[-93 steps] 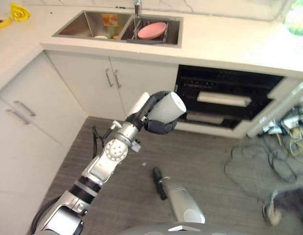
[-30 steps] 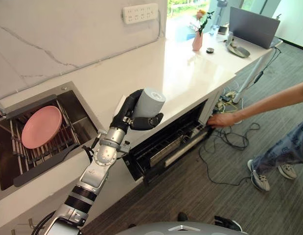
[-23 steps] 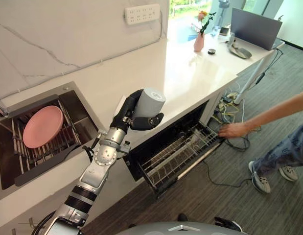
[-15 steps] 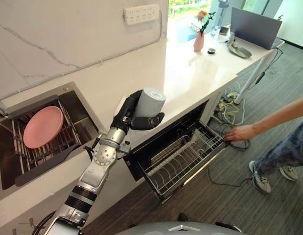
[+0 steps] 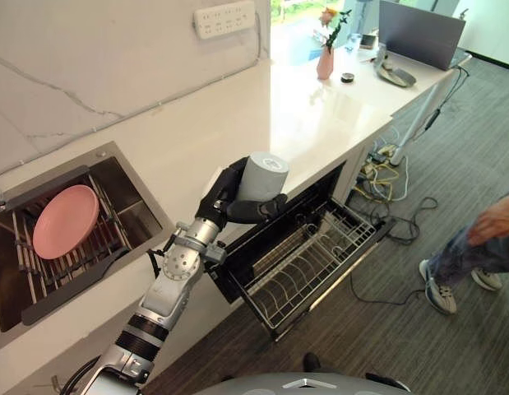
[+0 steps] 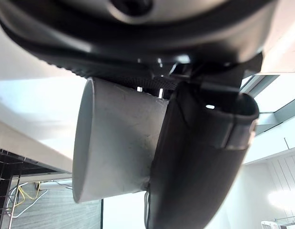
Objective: Place the dishes in the dishwasher.
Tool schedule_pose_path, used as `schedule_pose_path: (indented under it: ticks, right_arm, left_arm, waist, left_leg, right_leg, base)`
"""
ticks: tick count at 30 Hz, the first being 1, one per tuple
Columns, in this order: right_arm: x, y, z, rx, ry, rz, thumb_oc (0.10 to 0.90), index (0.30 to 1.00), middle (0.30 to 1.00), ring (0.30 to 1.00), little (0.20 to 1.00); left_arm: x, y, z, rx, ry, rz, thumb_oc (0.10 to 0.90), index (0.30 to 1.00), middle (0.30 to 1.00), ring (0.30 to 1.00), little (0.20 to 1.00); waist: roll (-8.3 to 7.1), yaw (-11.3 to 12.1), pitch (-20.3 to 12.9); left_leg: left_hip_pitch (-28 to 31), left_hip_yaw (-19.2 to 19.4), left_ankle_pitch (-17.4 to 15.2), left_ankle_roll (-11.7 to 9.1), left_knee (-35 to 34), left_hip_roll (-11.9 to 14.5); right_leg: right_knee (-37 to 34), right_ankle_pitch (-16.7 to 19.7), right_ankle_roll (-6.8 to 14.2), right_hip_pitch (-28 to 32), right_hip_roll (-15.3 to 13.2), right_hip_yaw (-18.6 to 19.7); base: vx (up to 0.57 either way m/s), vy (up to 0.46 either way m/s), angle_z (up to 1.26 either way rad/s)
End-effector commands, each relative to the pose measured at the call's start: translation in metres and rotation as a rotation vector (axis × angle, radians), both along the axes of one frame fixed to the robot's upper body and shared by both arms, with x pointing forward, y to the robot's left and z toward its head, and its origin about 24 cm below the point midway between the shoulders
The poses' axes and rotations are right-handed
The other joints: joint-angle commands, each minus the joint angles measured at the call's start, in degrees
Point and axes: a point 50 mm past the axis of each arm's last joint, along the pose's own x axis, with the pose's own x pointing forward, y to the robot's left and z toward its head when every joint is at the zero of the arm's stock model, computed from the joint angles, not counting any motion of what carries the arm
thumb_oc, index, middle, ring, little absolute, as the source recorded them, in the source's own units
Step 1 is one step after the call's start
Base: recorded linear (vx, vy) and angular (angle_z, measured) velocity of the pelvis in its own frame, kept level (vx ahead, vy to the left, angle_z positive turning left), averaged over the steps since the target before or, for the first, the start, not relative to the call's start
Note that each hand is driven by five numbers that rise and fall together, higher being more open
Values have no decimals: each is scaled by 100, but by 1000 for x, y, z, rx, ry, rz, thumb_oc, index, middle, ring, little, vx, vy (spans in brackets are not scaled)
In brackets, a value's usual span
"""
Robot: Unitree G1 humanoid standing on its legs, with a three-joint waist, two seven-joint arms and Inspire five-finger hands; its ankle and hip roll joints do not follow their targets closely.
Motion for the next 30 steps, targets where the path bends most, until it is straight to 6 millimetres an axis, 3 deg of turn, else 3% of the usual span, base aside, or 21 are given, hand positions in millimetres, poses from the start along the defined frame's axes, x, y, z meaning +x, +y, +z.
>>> schedule_pose_path:
  ticks: [1,4,5,6,7,9,10,11,12,13,14,16,17,18,19,20,21,22,25,27,30]
  right_arm:
    - [3,-4,1,-14,-22,-81,800,900,900,900,900]
    - [5,-33,11,-101,-85,-246,800,900,900,900,900]
    - [5,-34,11,-102,-85,-247,800,900,900,900,900]
    - [16,-49,20,-158,-157,-285,800,900,900,900,900]
    - [16,-48,20,-158,-157,-285,800,900,900,900,900]
    - [59,-75,51,-294,-394,-224,800,900,900,900,900]
    - [58,-75,51,-296,-391,-225,800,900,900,900,900]
    - [95,-90,92,-412,-621,-158,800,900,900,900,900]
    - [95,-90,92,-412,-621,-158,800,900,900,900,900]
    - [109,-93,111,-459,-718,-130,800,900,900,900,900]
    - [130,-88,143,-495,-907,-96,800,900,900,900,900]
    - [136,-84,152,-488,-972,-89,800,900,900,900,900]
    - [146,-76,168,-476,-1074,-73,800,900,900,900,900]
    - [173,-53,208,-414,-1317,17,800,900,900,900,900]
    - [173,-53,208,-414,-1317,17,800,900,900,900,900]
    - [182,-43,224,-395,-1403,62,800,900,900,900,900]
    - [185,-34,236,-347,-1467,92,800,900,900,900,900]
    - [187,-25,244,-288,-1522,123,800,900,900,900,900]
    - [199,18,269,44,-1729,156,800,900,900,900,900]
    - [200,26,274,117,-1763,166,800,900,900,900,900]
    - [201,52,287,340,-1825,227,800,900,900,900,900]
  left_arm:
    - [8,-4,69,-110,-313,-35,400,300,300,300,300]
    - [11,1,75,-94,-337,-7,400,300,300,300,300]
    - [11,0,75,-95,-338,-7,400,300,300,300,300]
    - [12,3,78,-86,-356,9,400,300,300,300,300]
    - [12,3,79,-86,-357,9,400,300,300,300,300]
    - [13,12,85,-63,-402,64,400,300,300,300,300]
    - [13,11,85,-64,-401,63,400,300,300,300,300]
    - [13,21,86,-40,-419,117,400,300,300,300,300]
    - [13,21,86,-40,-419,117,400,300,300,300,300]
    - [13,25,86,-30,-422,136,400,300,300,300,300]
    - [15,32,84,-11,-422,173,400,300,300,300,300]
    - [15,33,82,-11,-416,182,400,300,300,300,300]
    - [16,33,85,-11,-422,179,400,300,300,300,300]
    - [18,35,88,-4,-433,188,400,300,300,300,300]
    - [18,35,88,-4,-433,188,400,300,300,300,300]
    - [18,36,85,5,-419,190,400,300,300,300,300]
    - [18,34,80,13,-400,191,400,300,300,300,300]
    - [18,31,75,16,-381,188,400,300,300,300,300]
    - [15,35,58,39,-321,217,400,300,300,300,300]
    - [14,35,56,38,-312,216,400,300,300,300,300]
    - [13,26,48,48,-285,186,400,300,300,300,300]
  waist:
    - [-396,-20,-63]
    - [-428,-138,-22]
    - [-423,-120,-20]
    - [-433,-238,42]
    - [-442,-206,29]
    - [-480,-413,160]
    - [-473,-393,156]
    - [-518,-507,230]
    - [-518,-507,230]
    - [-534,-545,245]
    - [-436,-665,316]
    - [-419,-707,364]
    - [-403,-711,422]
    - [-427,-563,473]
    - [-427,-563,473]
    - [-388,-411,390]
    - [-497,-399,322]
    - [-554,-404,200]
    - [-682,-5,-99]
    - [-694,44,-119]
    - [-723,211,-171]
  left_leg:
    - [727,240,-816,-67,312,-168]
    - [685,335,-857,-10,375,-205]
    - [683,350,-863,-8,380,-206]
    - [691,411,-904,29,403,-216]
    - [666,443,-878,25,401,-222]
    - [686,700,-924,61,427,-172]
    - [687,714,-930,59,430,-166]
    - [682,981,-944,77,435,-121]
    - [682,981,-944,77,435,-121]
    - [696,1106,-942,80,424,-98]
    - [717,1086,-1018,116,383,-26]
    - [692,1063,-984,121,381,9]
    - [620,1049,-949,134,413,41]
    - [343,1152,-825,221,567,43]
    - [343,1152,-825,221,567,43]
    - [288,1084,-960,233,622,22]
    - [183,1101,-876,223,763,-11]
    - [206,1077,-852,166,737,-14]
    - [208,1076,-750,-24,760,133]
    - [230,1046,-721,-60,729,153]
    - [202,741,-529,-146,569,215]
  right_leg:
    - [282,-76,669,-223,-180,641]
    - [452,-3,765,-414,-130,854]
    - [465,-7,768,-428,-126,871]
    - [577,29,845,-532,-79,963]
    - [586,52,842,-578,-75,1000]
    - [790,290,863,-888,96,1149]
    - [799,289,863,-897,107,1162]
    - [797,552,863,-1185,177,996]
    - [797,552,863,-1185,177,996]
    - [762,680,863,-1294,200,866]
    - [731,774,863,-1460,263,836]
    - [778,814,863,-1534,261,921]
    - [943,694,863,-1550,168,993]
    - [1314,343,863,-1331,-266,865]
    - [1314,343,863,-1331,-266,865]
    - [1340,156,863,-1025,-537,684]
    - [1206,253,848,-787,-700,641]
    - [1123,301,863,-747,-641,757]
    - [573,312,863,-472,-559,577]
    - [480,230,863,-395,-548,495]
    - [482,-146,792,-264,-506,240]
  base:
    - [-40,43,-6]
    - [-40,65,-16]
    - [-38,95,-37]
    - [-39,56,-43]
    - [-73,90,-44]
    - [-74,48,-36]
    - [-103,36,-63]
    - [-70,21,-54]
    - [-94,18,-123]
    - [-21,71,-95]
    - [-61,82,-94]
    - [-81,51,-17]
    - [-374,-12,-30]
    - [-374,-12,-30]
    - [-280,17,-17]
    - [-66,-55,-27]
    - [-48,-129,-14]
    - [-37,-316,6]
    - [37,-279,12]
    - [1,-109,-5]
    - [-34,-106,47]
